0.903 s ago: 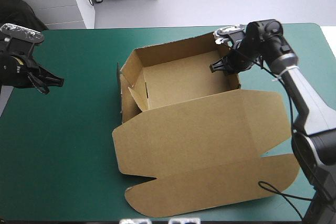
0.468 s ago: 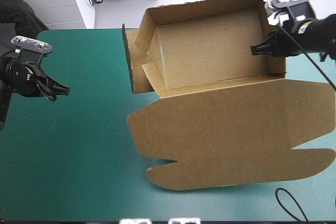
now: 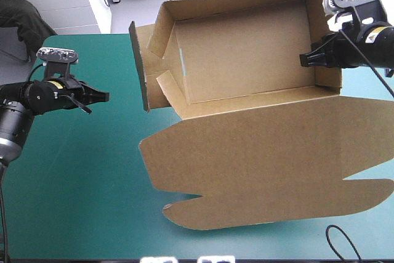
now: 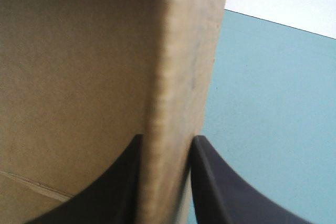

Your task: Fold the box

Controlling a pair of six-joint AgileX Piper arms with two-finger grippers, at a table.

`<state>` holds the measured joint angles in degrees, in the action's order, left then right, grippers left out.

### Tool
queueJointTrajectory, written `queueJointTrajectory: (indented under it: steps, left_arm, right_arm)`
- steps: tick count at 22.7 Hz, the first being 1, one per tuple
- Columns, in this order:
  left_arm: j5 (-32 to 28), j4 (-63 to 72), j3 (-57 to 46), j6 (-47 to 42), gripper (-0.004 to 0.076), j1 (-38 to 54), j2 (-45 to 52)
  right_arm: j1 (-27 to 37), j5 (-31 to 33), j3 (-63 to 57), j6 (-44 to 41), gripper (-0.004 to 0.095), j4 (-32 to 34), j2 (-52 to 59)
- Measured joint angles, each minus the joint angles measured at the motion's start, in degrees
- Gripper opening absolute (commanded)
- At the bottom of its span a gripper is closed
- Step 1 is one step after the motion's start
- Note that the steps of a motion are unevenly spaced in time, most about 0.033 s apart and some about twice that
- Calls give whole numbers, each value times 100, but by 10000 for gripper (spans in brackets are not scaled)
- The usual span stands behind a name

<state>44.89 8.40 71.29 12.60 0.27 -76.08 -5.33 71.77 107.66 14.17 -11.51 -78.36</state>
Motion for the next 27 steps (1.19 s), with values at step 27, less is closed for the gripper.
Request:
queueJointTrajectory:
  steps: [27]
  left_arm:
    - [2403, 7012, -26, 4672, 9, 4, -683]
  right_arm:
    - [0, 0, -519, 143, -19, -234, 22]
